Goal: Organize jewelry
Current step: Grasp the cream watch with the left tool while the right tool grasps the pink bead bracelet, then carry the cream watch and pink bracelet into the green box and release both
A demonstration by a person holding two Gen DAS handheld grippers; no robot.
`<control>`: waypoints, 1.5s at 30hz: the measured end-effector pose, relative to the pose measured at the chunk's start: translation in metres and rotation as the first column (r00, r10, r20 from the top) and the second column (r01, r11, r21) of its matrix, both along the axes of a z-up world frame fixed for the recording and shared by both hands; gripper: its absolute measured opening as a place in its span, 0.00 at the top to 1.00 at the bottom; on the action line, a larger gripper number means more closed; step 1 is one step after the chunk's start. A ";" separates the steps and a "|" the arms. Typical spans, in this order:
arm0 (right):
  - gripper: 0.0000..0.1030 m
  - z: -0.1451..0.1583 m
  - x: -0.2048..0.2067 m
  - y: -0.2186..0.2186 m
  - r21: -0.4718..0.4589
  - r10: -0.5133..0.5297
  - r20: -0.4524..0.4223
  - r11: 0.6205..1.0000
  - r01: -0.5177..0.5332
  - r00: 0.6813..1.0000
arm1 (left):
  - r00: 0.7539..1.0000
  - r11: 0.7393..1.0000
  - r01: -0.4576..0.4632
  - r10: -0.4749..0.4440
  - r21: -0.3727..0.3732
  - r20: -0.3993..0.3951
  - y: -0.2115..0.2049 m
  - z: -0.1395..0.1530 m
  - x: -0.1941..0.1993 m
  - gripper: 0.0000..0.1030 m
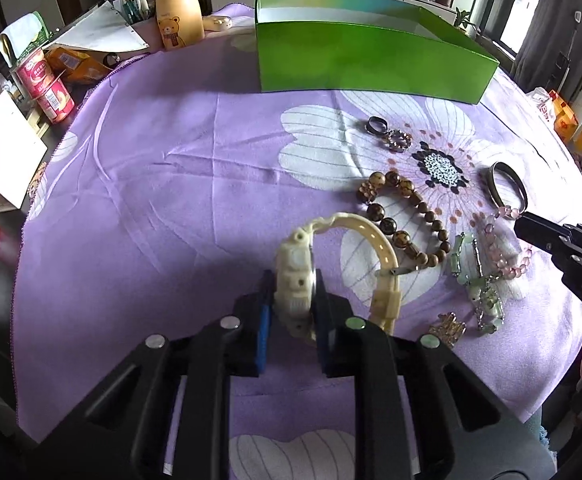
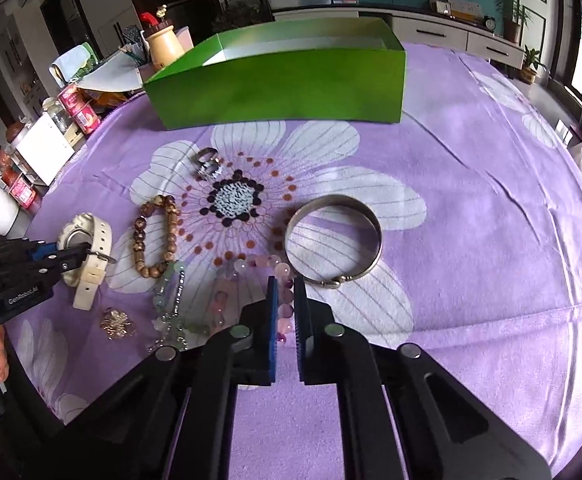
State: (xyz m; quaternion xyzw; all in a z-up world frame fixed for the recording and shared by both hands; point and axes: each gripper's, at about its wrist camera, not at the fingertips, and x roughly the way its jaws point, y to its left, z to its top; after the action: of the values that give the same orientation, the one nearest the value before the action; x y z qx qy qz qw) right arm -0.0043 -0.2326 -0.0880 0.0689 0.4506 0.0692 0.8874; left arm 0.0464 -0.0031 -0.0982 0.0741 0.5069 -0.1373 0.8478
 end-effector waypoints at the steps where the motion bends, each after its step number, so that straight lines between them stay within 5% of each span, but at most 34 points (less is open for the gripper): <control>1: 0.93 0.004 -0.001 0.000 0.004 0.007 0.011 1.000 -0.007 1.000 | 1.000 1.000 -0.004 0.004 -0.004 -0.001 0.001 0.000 0.000 0.83; 26: 0.93 0.071 0.032 0.000 0.045 0.048 0.172 0.997 -0.057 0.984 | 0.999 0.991 -0.006 0.013 -0.137 0.050 -0.002 0.052 0.034 0.83; 45: 0.93 0.117 0.109 -0.012 0.042 0.056 0.239 0.997 -0.068 0.969 | 0.995 0.986 0.020 -0.003 -0.168 0.101 -0.051 0.114 0.131 0.83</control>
State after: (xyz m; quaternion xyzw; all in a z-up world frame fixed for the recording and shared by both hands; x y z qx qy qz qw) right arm 0.1042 -0.2442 0.0290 0.0681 0.3413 0.1156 0.9303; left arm 0.1774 -0.0544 0.0154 0.0117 0.4500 -0.1807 0.8745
